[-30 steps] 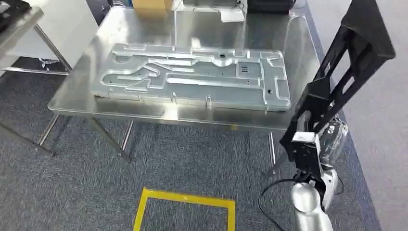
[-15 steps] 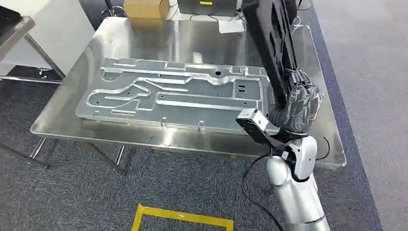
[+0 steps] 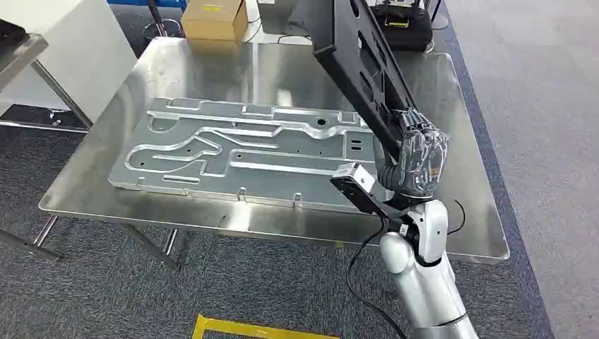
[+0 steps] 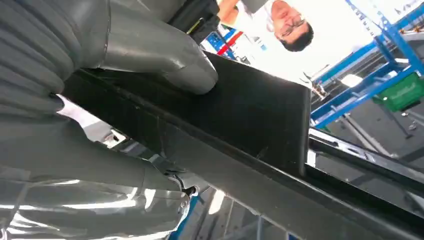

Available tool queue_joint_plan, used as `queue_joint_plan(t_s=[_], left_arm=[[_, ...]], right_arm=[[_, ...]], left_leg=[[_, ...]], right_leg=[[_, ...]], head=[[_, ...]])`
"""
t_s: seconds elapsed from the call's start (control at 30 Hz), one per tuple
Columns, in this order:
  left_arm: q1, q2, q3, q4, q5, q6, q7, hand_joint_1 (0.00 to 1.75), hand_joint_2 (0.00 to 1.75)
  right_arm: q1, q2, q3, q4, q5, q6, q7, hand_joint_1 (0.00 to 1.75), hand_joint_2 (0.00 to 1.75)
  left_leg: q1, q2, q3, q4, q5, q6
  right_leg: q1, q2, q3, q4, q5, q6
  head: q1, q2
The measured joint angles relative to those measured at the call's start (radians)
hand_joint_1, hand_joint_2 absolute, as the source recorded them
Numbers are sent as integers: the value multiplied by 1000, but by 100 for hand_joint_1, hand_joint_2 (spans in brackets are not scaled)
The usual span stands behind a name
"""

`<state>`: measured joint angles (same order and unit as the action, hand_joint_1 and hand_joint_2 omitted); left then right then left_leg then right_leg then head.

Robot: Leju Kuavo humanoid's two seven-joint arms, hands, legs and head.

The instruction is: Take the parts from the cabinet and place them on the table.

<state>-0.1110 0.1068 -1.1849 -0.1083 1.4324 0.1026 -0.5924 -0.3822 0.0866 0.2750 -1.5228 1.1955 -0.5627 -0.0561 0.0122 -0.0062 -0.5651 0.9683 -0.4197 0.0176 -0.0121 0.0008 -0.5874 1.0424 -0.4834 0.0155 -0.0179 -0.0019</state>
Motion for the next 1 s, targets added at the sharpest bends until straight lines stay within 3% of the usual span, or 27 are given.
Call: queue_joint_plan(t_s=[0.1, 0.13, 0.17, 0.2, 0.27, 0.3, 0.33, 0.4, 0.47, 0.5, 0.53, 0.6, 0.63, 0.67, 0.7, 0.77, 0.8, 0.83, 0.93, 1.0], left_arm=[[-2, -1, -1, 0, 1, -3, 0, 0, 0], [-2, -1, -2, 0, 1, -3, 0, 0, 0], [-1, -1, -5, 0, 1, -4, 1, 0, 0], [-1, -2, -9, 0, 1, -5, 1, 0, 0], [-2, -4, -20, 0, 1, -5, 2, 0, 0], [-4, -4, -24, 0, -1, -5, 4, 0, 0], [-9, -4, -30, 0, -14, -5, 12, 0, 0], [-27, -6, -59, 0, -52, 1, 45, 0, 0], [-46, -9, -85, 0, -63, 10, 69, 0, 0], [-50, -10, -92, 0, -66, 12, 77, 0, 0], [-54, -15, -100, -2, -70, 12, 81, 0, 0], [-59, -15, -106, -2, -69, 12, 88, 0, 0], [-63, -16, -119, -2, -67, 12, 89, 0, 0], [-68, -18, -129, -2, -64, 11, 90, 0, 0], [-72, -19, -136, -2, -62, 11, 90, 0, 0], [-74, -20, -147, -1, -59, 10, 90, 0, 0], [-74, -20, -150, -1, -55, 9, 90, 0, 0], [-76, -20, -153, -2, -50, 8, 90, 0, 0], [-74, -21, -170, -1, -42, 5, 92, 0, 0], [-72, -25, -175, -2, -41, 2, 92, 0, 0]], right_arm=[[-3, 0, 0, 11, 3, 14, 2, 175, 175], [-4, -2, 0, 18, 11, 21, 6, 175, 175], [-5, -4, 0, 25, 17, 27, 11, 175, 175], [-9, -5, 0, 34, 23, 29, 16, 175, 175], [-32, -8, 0, 57, 52, 37, 32, 175, 175], [-47, -11, 0, 74, 72, 40, 45, 175, 175], [-58, -18, -1, 87, 103, 41, 68, 175, 175], [-53, -47, -16, 103, 177, 40, 119, 175, 175], [-52, -76, -40, 114, 198, 48, 112, 175, 175], [-56, -90, -53, 119, 208, 54, 105, 175, 175], [-59, -96, -64, 126, 218, 61, 102, 175, 175], [-70, -103, -67, 146, 252, 71, 99, 175, 175], [-90, -114, -69, 184, 294, 82, 101, 175, 175], [-107, -123, -71, 225, 332, 87, 103, 175, 175], [-115, -129, -74, 253, 354, 88, 106, 175, 175], [-133, -146, -78, 288, 370, 93, 120, 175, 175], [-151, -151, -73, 308, 373, 98, 133, 175, 175], [-177, -160, -61, 339, 373, 101, 147, 175, 175], [-232, -182, -30, 436, 373, 115, 153, 175, 175], [-246, -190, -20, 473, 373, 114, 153, 175, 175]], left_leg=[[-2, 1, 1, 1, -3, 6], [-2, 1, 1, 3, -5, 6], [-2, 0, 3, 4, -7, 6], [-2, -1, 5, 8, -11, 5], [-1, -3, 10, 22, -24, -1], [-4, -2, 6, 30, -32, -7], [-10, -3, 0, 45, -36, -12], [-9, -5, -6, 39, -33, -17], [-9, -11, -3, 38, -35, -27], [-8, -5, -6, 50, -50, -31], [-8, -1, -23, 91, -74, -35], [-2, 0, -97, 245, -142, -41], [-2, 0, -138, 321, -162, -42], [-2, 0, -156, 345, -156, -41], [-2, 0, -151, 318, -124, -38], [-2, 0, -81, 153, -30, -27], [-4, 0, -46, 76, -2, -19], [-12, -1, -35, 51, -15, -15], [-16, -2, -37, 48, -12, -8], [-6, -1, -27, 26, 3, 5]], right_leg=[[-1, 0, -116, 227, -106, 8], [-2, 0, -147, 278, -113, 11], [-2, 0, -154, 282, -97, 13], [-4, 0, -136, 233, -53, 13], [-7, -1, -54, 52, 52, 11], [-5, 0, -28, 3, 47, 5], [-1, 1, -29, -16, 45, -1], [1, -1, -34, -8, 43, -10], [-4, -5, -31, -14, 46, -23], [-9, -6, -24, -20, 48, -29], [-9, -5, -23, -22, 48, -33], [-7, 1, -23, -20, 47, -37], [-5, 5, -23, -19, 47, -37], [-4, 5, -23, -18, 47, -37], [-3, 5, -22, -18, 46, -36], [-1, 4, -20, -17, 45, -34], [-1, 4, -21, -17, 44, -33], [5, 6, -24, -15, 45, -26], [-1, 5, -24, -23, 51, -6], [-1, 4, -27, -10, 39, 5]], head=[[0, 0], [1, 0], [0, 0], [1, 0], [0, 0], [0, 0], [0, 0], [-4, 0], [-3, 0], [-3, 0], [-5, 0], [-6, 0], [-6, 0], [-6, 0], [-6, 0], [-5, 0], [-6, 0], [-5, 0], [-5, 0], [-3, 0]])
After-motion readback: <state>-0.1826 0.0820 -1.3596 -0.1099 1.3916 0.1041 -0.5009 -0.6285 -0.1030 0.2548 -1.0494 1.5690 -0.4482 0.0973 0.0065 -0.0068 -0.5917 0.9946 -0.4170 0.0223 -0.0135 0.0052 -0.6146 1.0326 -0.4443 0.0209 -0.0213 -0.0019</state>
